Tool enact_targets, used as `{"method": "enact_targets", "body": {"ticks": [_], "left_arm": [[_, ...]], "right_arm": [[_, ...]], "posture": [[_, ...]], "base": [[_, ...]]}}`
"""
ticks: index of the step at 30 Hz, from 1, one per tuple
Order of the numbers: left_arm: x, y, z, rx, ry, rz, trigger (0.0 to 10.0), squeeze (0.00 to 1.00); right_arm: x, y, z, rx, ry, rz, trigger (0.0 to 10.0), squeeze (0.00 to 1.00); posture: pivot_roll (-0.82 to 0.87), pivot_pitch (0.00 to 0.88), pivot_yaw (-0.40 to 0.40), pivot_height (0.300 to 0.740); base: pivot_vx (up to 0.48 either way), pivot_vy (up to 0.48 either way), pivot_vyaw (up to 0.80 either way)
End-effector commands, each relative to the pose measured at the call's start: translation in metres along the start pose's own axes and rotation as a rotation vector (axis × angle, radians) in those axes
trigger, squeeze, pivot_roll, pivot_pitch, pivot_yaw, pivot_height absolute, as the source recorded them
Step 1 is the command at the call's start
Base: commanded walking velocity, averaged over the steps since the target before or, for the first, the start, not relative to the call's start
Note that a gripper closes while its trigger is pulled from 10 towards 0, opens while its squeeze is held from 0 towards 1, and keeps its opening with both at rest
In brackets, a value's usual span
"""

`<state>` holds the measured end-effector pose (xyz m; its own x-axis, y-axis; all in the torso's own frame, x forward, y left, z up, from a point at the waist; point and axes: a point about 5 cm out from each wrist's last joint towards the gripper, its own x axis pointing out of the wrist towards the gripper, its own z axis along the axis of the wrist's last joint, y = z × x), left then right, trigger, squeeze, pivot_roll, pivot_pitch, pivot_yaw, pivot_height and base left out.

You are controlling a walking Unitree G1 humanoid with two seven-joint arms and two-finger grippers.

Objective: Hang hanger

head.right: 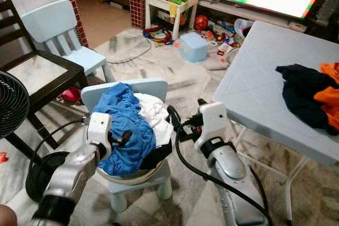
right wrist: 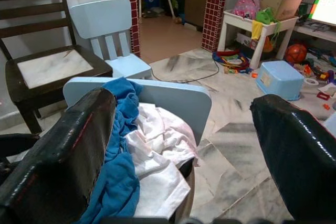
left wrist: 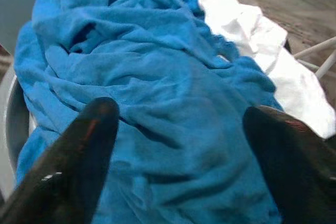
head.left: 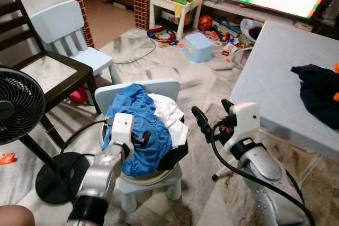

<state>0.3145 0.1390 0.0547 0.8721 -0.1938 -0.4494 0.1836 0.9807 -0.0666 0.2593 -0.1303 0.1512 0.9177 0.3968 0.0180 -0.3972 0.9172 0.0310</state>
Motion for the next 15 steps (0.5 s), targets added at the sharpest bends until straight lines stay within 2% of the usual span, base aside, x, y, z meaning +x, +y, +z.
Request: {"method": "enact_targets", "body": {"ticks": [1, 8, 15], "left_arm": [[0.005, -0.001, -0.003, -0.023, 0.01, -0.013, 0.0, 0.0], [0.017, -0.009, -0.01, -0.027, 0.052, -0.047, 0.0, 0.0], [0.023, -0.015, -0.009, -0.005, 0.036, -0.056, 0.0, 0.0]], "right_arm": [[-0.004, 0.001, 0.008, 0.006, -0.009, 0.016, 10.0, 0.0], [-0.014, 0.002, 0.013, -0.002, 0.018, 0.029, 10.0, 0.0], [-0.024, -0.005, 0.017, -0.022, 0.049, 0.004, 10.0, 0.0]], "posture": [[-0.07, 0.132, -0.106, 0.74], [-0.11, 0.15, -0.111, 0.74], [-0.15, 0.162, -0.11, 0.74]], "base": [[0.0, 0.0, 0.0], [0.0, 0.0, 0.0], [0.0, 0.0, 0.0]]}}
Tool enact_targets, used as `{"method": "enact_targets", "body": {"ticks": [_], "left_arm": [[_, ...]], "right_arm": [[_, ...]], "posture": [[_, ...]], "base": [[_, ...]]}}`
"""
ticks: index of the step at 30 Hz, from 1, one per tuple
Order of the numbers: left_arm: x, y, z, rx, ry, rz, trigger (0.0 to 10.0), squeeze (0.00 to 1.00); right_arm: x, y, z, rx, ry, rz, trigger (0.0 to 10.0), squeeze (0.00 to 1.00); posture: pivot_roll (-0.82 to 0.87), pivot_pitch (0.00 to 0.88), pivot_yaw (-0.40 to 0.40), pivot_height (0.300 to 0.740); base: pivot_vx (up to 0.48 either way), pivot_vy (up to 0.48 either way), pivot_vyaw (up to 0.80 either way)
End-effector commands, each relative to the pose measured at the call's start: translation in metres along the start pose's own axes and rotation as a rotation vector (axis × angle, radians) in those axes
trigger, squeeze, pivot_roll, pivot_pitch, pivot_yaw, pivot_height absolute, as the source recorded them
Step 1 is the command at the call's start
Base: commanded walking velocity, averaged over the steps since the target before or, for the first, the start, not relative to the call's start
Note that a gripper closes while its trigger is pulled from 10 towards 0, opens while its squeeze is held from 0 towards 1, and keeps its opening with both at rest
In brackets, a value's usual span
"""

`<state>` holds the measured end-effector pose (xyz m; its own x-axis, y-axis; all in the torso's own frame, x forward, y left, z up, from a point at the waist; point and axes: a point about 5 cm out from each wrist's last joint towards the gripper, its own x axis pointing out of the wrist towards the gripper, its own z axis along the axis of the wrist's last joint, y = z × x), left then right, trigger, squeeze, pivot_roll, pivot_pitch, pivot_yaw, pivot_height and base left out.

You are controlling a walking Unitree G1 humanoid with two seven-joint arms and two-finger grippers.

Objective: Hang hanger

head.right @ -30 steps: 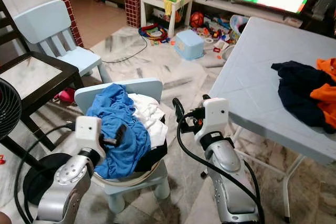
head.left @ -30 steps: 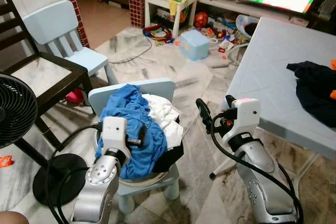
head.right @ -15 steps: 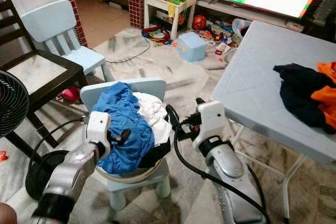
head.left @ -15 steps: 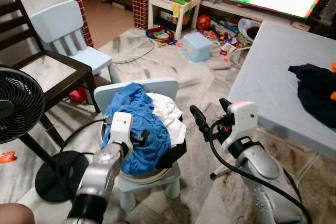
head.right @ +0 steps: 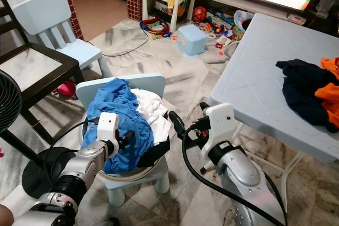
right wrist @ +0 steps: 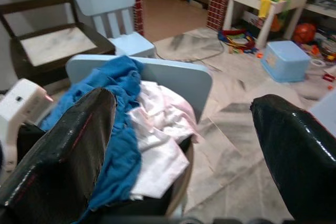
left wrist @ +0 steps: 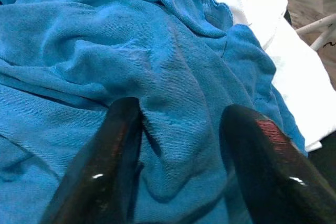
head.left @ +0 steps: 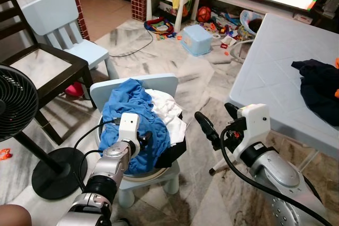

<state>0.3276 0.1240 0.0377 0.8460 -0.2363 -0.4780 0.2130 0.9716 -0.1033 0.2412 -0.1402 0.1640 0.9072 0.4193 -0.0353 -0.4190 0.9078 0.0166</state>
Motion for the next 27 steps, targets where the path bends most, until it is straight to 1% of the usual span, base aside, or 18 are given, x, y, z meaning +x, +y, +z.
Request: {"method": "enact_targets", "body": {"ticks": [1, 4, 9, 10, 11, 13, 14, 17, 18, 19, 22, 23, 25, 27], "left_arm": [[0.001, -0.004, 0.0, 0.013, 0.0, -0.012, 0.0, 0.0], [0.002, -0.002, 0.001, 0.02, -0.028, 0.032, 0.0, 0.0], [0.0, 0.002, 0.003, -0.014, -0.066, 0.081, 0.0, 0.0], [-0.001, 0.004, 0.004, -0.027, -0.088, 0.1, 0.0, 0.0], [-0.005, 0.011, 0.007, -0.051, -0.131, 0.16, 0.0, 0.0], [-0.007, 0.013, 0.007, -0.058, -0.142, 0.18, 0.0, 0.0], [-0.011, 0.018, 0.004, -0.082, -0.144, 0.216, 0.0, 0.0], [-0.017, 0.022, -0.001, -0.118, -0.141, 0.243, 0.0, 0.0], [-0.021, 0.024, -0.004, -0.144, -0.142, 0.262, 0.0, 0.0], [-0.029, 0.027, -0.008, -0.191, -0.146, 0.297, 0.0, 0.0], [-0.039, 0.029, -0.01, -0.229, -0.152, 0.338, 0.0, 0.0], [-0.045, 0.03, -0.011, -0.261, -0.152, 0.358, 0.0, 0.0], [-0.049, 0.031, -0.011, -0.273, -0.151, 0.368, 0.0, 0.0], [-0.058, 0.033, -0.011, -0.276, -0.159, 0.392, 0.0, 0.0]], "right_arm": [[-0.004, -0.003, 0.003, -0.007, -0.004, -0.02, 10.0, 0.0], [-0.007, -0.005, 0.004, -0.013, 0.008, -0.028, 10.0, 0.0], [-0.006, -0.005, 0.006, -0.015, 0.01, -0.024, 10.0, 0.0], [-0.005, -0.006, 0.007, -0.017, 0.009, -0.023, 10.0, 0.0], [-0.004, -0.007, 0.007, -0.017, 0.009, -0.022, 10.0, 0.0], [-0.004, -0.007, 0.007, -0.017, 0.01, -0.022, 10.0, 0.0], [-0.003, -0.007, 0.006, -0.017, 0.012, -0.021, 10.0, 0.0], [-0.003, -0.006, 0.006, -0.016, 0.014, -0.017, 10.0, 0.0], [-0.002, -0.006, 0.005, -0.014, 0.014, -0.013, 10.0, 0.0], [-0.001, -0.004, 0.005, -0.012, 0.014, -0.004, 10.0, 0.0], [0.001, -0.003, 0.004, -0.012, 0.015, 0.006, 10.0, 0.0], [0.001, -0.003, 0.004, -0.014, 0.015, 0.01, 10.0, 0.0], [0.002, -0.003, 0.004, -0.015, 0.015, 0.012, 10.0, 0.0], [0.003, -0.003, 0.004, -0.016, 0.014, 0.013, 10.0, 0.0]], "posture": [[-0.15, 0.162, -0.11, 0.74], [-0.15, 0.166, -0.116, 0.74], [-0.14, 0.164, -0.125, 0.74], [-0.14, 0.163, -0.128, 0.74], [-0.13, 0.163, -0.128, 0.74], [-0.13, 0.163, -0.131, 0.74], [-0.13, 0.164, -0.132, 0.74], [-0.12, 0.165, -0.136, 0.74], [-0.11, 0.165, -0.138, 0.74], [-0.1, 0.165, -0.139, 0.74], [-0.09, 0.162, -0.14, 0.74], [-0.09, 0.161, -0.14, 0.74], [-0.09, 0.16, -0.14, 0.74], [-0.08, 0.156, -0.139, 0.74]], "base": [[0.0, 0.0, 0.0], [0.0, 0.0, 0.0], [0.0, 0.0, 0.0], [0.0, 0.0, 0.0], [0.0, 0.0, 0.0], [0.0, 0.0, 0.0], [0.0, 0.0, 0.0], [0.0, 0.0, 0.0], [0.0, 0.0, 0.0], [0.0, 0.0, 0.0], [0.0, 0.0, 0.0], [0.0, 0.0, 0.0], [0.0, 0.0, 0.0], [0.0, 0.0, 0.0]]}}
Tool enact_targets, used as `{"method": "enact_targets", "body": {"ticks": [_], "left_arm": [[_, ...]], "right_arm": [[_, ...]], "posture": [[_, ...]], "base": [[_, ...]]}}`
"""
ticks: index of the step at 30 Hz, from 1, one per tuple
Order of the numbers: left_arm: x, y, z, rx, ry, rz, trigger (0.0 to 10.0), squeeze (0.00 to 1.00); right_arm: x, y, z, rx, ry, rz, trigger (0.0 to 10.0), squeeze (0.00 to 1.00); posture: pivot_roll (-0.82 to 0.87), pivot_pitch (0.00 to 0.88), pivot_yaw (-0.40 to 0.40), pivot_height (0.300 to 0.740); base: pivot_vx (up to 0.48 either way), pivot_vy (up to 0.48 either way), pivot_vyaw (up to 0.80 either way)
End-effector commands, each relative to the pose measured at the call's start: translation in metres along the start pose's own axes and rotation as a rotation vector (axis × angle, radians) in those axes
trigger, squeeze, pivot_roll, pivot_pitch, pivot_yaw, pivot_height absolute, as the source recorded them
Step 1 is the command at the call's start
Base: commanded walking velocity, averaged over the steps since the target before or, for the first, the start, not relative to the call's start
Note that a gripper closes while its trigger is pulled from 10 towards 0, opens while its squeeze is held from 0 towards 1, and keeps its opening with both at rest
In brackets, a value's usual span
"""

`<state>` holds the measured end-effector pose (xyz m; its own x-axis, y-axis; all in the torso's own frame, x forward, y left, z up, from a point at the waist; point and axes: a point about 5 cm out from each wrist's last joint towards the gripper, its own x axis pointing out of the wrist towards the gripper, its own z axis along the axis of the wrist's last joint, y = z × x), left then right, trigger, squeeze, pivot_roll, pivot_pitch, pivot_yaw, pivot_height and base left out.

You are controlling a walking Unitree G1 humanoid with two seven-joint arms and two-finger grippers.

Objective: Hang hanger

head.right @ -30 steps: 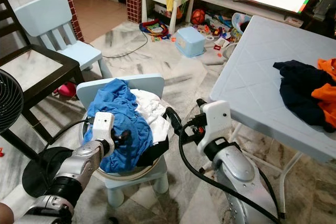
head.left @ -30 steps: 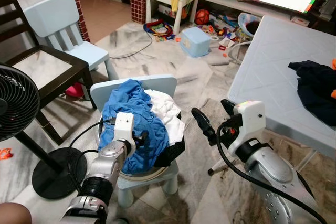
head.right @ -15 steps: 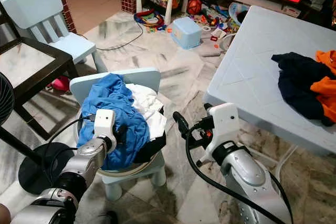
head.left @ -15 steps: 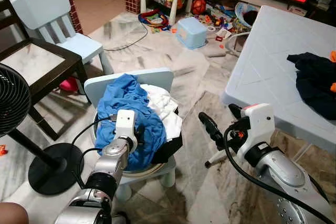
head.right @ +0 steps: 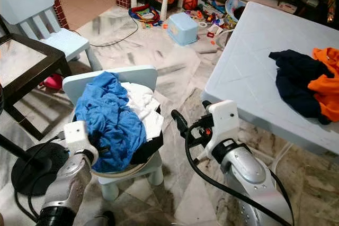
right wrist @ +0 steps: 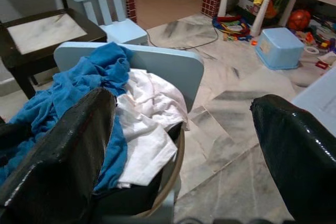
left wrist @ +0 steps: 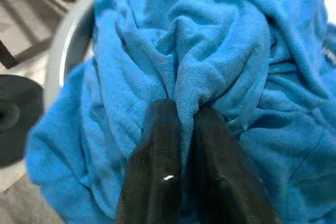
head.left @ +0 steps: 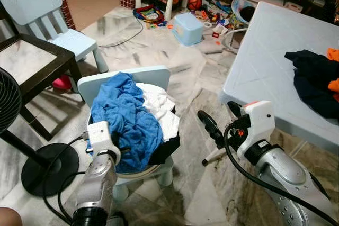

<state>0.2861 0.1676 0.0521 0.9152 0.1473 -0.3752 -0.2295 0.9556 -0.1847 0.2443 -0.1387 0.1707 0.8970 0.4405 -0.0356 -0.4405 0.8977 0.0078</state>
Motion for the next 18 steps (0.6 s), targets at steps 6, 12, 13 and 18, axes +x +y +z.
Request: {"method": "enact_targets", "body": {"ticks": [6, 12, 13, 18], "left_arm": [[-0.023, 0.022, 0.004, 0.015, -0.008, 0.124, 0.0, 0.0], [-0.047, 0.054, 0.009, 0.048, -0.038, 0.303, 0.0, 0.0], [-0.049, 0.057, 0.006, 0.052, -0.031, 0.319, 0.0, 0.0], [-0.058, 0.069, -0.002, 0.03, 0.015, 0.394, 0.0, 0.0]], "right_arm": [[0.001, -0.004, -0.004, -0.008, 0.013, -0.007, 10.0, 0.0], [0.002, -0.003, -0.005, -0.013, 0.016, 0.0, 10.0, 0.0], [0.002, -0.003, -0.006, -0.013, 0.016, 0.001, 10.0, 0.0], [0.004, -0.001, -0.007, -0.013, 0.016, 0.014, 10.0, 0.0]], "posture": [[-0.07, 0.153, -0.137, 0.74], [-0.05, 0.156, -0.14, 0.74], [-0.05, 0.157, -0.141, 0.74], [-0.04, 0.158, -0.143, 0.74]], "base": [[0.0, 0.0, 0.0], [0.0, 0.0, 0.0], [0.0, 0.0, 0.0], [0.0, 0.0, 0.0]]}}
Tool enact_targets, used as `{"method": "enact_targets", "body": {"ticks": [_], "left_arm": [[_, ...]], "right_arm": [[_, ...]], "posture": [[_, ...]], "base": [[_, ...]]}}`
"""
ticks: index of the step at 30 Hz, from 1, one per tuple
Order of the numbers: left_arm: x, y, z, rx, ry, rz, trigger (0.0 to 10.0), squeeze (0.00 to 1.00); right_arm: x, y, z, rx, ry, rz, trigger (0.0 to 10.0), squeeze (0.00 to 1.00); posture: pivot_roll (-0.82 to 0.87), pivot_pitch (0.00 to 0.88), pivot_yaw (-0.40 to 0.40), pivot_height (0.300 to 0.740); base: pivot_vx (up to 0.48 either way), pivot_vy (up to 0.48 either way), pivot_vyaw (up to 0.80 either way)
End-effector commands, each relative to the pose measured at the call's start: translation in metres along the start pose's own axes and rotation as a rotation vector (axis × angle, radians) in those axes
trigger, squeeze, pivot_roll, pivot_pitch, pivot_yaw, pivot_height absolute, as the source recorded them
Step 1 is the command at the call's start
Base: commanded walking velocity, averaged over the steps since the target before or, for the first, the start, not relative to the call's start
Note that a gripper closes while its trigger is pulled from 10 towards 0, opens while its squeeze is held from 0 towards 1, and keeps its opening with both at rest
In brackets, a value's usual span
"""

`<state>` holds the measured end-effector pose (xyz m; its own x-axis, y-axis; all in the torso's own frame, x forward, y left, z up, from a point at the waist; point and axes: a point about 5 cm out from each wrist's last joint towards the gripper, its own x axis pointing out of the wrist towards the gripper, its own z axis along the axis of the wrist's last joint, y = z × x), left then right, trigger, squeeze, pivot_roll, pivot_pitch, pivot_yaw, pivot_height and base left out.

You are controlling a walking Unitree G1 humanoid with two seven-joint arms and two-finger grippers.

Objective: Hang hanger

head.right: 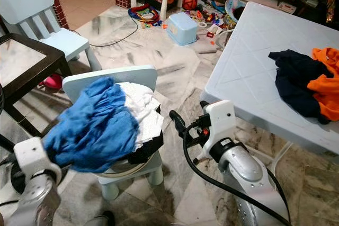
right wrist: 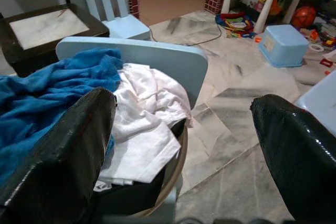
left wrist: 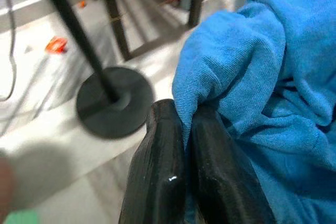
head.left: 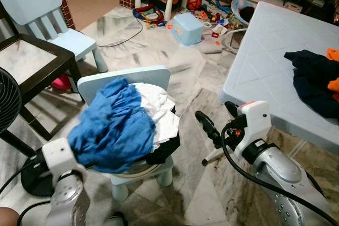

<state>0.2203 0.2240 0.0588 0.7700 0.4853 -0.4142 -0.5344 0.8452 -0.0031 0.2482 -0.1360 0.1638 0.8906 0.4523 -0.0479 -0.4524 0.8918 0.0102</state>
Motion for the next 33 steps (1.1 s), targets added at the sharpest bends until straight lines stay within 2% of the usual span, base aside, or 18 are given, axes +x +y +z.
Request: {"method": "enact_targets", "body": {"ticks": [1, 2, 4, 8, 10, 12, 13, 17, 21, 23, 26, 33], "left_arm": [[-0.003, 0.004, -0.004, 0.006, 0.033, 0.014, 1.3, 0.0], [-0.003, 0.004, -0.006, 0.013, 0.048, 0.008, 1.3, 0.0], [-0.001, 0.003, -0.007, 0.025, 0.059, -0.013, 10.0, 0.0], [0.0, -0.003, -0.004, 0.025, 0.067, -0.04, 10.0, 0.0], [0.006, -0.017, 0.0, 0.062, 0.053, -0.116, 10.0, 0.0], [0.009, -0.02, -0.001, 0.065, 0.07, -0.131, 10.0, 0.02], [0.011, -0.024, -0.002, 0.093, 0.092, -0.155, 10.0, 1.0], [0.019, -0.035, 0.01, 0.112, 0.079, -0.221, 10.0, 1.0], [0.024, -0.044, 0.01, 0.143, 0.118, -0.306, 10.0, 1.0], [0.024, -0.042, 0.01, 0.17, 0.118, -0.307, 10.0, 1.0], [0.021, -0.038, -0.007, 0.197, 0.219, -0.342, 10.0, 1.0], [0.021, -0.035, -0.012, 0.186, 0.223, -0.343, 10.0, 1.0]], "right_arm": [[0.0, -0.001, -0.001, -0.015, 0.003, 0.003, 10.0, 0.0], [0.0, -0.001, -0.001, -0.016, 0.003, 0.004, 10.0, 0.0], [0.001, -0.001, -0.001, -0.018, 0.003, 0.006, 10.0, 0.0], [0.003, -0.001, -0.001, -0.02, 0.001, 0.007, 10.0, 0.0], [0.004, -0.001, -0.001, -0.021, -0.004, 0.004, 10.0, 0.0], [0.005, -0.001, -0.001, -0.022, -0.004, 0.003, 10.0, 0.0], [0.005, -0.001, -0.001, -0.025, -0.007, 0.004, 10.0, 0.0], [0.006, -0.002, 0.0, -0.034, -0.014, -0.001, 10.0, 0.0], [0.008, 0.0, 0.0, -0.04, -0.022, 0.004, 10.0, 0.0], [0.008, 0.0, 0.0, -0.043, -0.023, 0.008, 10.0, 0.0], [0.005, -0.002, -0.002, -0.056, -0.013, 0.016, 10.0, 0.0], [0.008, -0.003, -0.002, -0.056, -0.018, 0.009, 10.0, 0.0]], "posture": [[-0.04, 0.158, -0.145, 0.74], [-0.04, 0.158, -0.145, 0.74], [-0.04, 0.155, -0.144, 0.74], [-0.03, 0.154, -0.143, 0.74], [-0.04, 0.151, -0.142, 0.74], [-0.04, 0.149, -0.142, 0.74], [-0.04, 0.146, -0.14, 0.74], [-0.04, 0.141, -0.137, 0.74], [-0.04, 0.134, -0.136, 0.74], [-0.04, 0.134, -0.135, 0.74], [-0.03, 0.133, -0.137, 0.74], [-0.03, 0.134, -0.138, 0.74]], "base": [[0.0, 0.0, 0.0], [0.0, 0.0, 0.0], [0.0, 0.0, 0.0], [0.0, 0.0, 0.0], [0.0, 0.0, 0.0], [0.0, 0.0, 0.0], [0.0, 0.0, 0.0], [0.0, 0.0, 0.0], [0.0, 0.0, 0.0], [0.0, 0.0, 0.0], [0.0, 0.0, 0.0], [0.0, 0.0, 0.0]]}}
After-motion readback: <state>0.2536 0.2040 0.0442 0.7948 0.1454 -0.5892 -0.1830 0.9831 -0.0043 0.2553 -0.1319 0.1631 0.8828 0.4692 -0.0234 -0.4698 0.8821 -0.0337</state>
